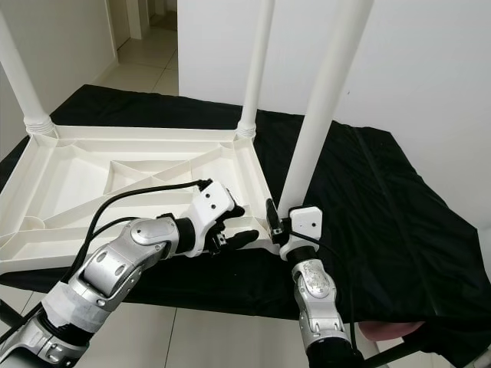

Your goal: Building children table

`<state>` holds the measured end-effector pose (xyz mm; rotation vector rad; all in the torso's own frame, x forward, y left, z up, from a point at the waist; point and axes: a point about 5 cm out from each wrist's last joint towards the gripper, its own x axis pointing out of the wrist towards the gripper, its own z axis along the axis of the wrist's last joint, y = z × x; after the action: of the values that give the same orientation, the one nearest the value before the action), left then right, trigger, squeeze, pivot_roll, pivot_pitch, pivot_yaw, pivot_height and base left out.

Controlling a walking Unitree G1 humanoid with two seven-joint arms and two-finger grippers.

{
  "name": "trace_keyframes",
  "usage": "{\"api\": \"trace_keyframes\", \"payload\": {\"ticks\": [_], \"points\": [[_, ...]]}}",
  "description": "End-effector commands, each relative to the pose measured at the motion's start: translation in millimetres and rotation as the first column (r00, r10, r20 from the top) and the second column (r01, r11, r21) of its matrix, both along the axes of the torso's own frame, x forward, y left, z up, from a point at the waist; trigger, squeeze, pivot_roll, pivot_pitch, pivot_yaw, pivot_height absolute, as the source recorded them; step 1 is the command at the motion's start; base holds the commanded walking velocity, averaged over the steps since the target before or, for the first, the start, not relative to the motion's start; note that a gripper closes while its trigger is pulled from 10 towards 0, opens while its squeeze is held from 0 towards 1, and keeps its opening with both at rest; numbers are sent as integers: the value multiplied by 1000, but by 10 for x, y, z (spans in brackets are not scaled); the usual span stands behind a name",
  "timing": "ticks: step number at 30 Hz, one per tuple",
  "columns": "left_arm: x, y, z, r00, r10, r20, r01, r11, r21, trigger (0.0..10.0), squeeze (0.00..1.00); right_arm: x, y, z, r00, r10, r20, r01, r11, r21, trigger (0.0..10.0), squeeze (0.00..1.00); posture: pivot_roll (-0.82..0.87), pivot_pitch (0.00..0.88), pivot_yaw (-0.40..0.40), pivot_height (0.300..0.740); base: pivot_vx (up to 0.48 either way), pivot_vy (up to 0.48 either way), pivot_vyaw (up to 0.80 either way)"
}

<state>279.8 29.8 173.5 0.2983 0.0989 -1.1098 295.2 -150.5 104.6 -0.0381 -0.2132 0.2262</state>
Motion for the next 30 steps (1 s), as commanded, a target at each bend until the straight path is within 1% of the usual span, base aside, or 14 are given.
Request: {"api": "trace_keyframes", "payload": {"ticks": [1, 3, 4, 5, 7, 8, 10, 12, 16, 19, 24, 30], "points": [[-18, -9, 27, 1000, -1, 3, 1, 1000, -6, 10000, 0, -51, -15, -207, 995, 16, -102, -17, 1000, -16, 10000, 0, 32, 0, -101, 740, 0, 0, 0], [-18, -9, 27, 1000, 0, 2, 0, 1000, -6, 10000, 0, -52, -15, -208, 995, 17, -101, -18, 1000, -15, 10000, 0, 32, 0, -101, 740, 0, 0, 0], [-19, -5, 30, 1000, -3, 1, 3, 1000, -2, 10000, 0, -10, 5, -232, 990, 40, -133, -38, 999, 18, 10000, 0, 36, 0, -97, 740, 0, 0, 0], [-19, -4, 31, 1000, -4, 1, 4, 1000, -1, 10000, 0, 2, 11, -238, 989, 48, -141, -44, 999, 27, 10000, 0, 36, 0, -97, 740, 0, 0, 0], [-20, 0, 31, 1000, -2, 2, 2, 1000, 2, 10000, 0, 21, 13, -292, 979, 50, -197, -28, 993, 111, 10000, 0, 42, 0, -100, 740, 0, 0, 0], [-20, 0, 31, 1000, -2, 2, 2, 1000, 2, 10000, 0, 21, 13, -292, 979, 50, -197, -28, 993, 111, 10000, 0, 42, 0, -100, 740, 0, 0, 0], [-20, 3, 33, 1000, 0, 2, 0, 1000, 3, 10000, 0, 23, 14, -342, 971, 50, -234, -14, 988, 152, 10000, 0, 43, 0, -102, 740, 0, 0, 0], [-21, 5, 34, 1000, 2, 2, -2, 1000, 3, 10000, 0, 18, 15, -381, 965, 50, -259, -6, 986, 165, 10000, 0, 43, 0, -102, 740, 0, 0, 0], [-17, 13, 39, 1000, 6, 1, -6, 1000, 4, 10000, 0, -8, 26, -440, 958, 31, -286, 14, 988, 156, 10000, 0, 43, 0, -98, 740, 0, 0, 0], [-14, 15, 40, 1000, 7, -1, -7, 1000, 6, 10000, 0, -11, 29, -465, 953, 30, -302, 24, 984, 174, 10000, 0, 43, 0, -98, 740, 0, 0, 0], [-15, 16, 43, 1000, 7, -1, -7, 1000, 6, 10000, 0, -12, 29, -466, 953, 33, -301, 20, 985, 171, 10000, 0, 42, 0, -95, 740, 0, 0, 0], [-16, 14, 53, 1000, 9, -2, -9, 1000, 4, 10000, 0, -23, 48, -444, 959, 33, -281, 3, 992, 128, 10000, 0, 39, 0, -94, 740, 0, 0, 0]]}}
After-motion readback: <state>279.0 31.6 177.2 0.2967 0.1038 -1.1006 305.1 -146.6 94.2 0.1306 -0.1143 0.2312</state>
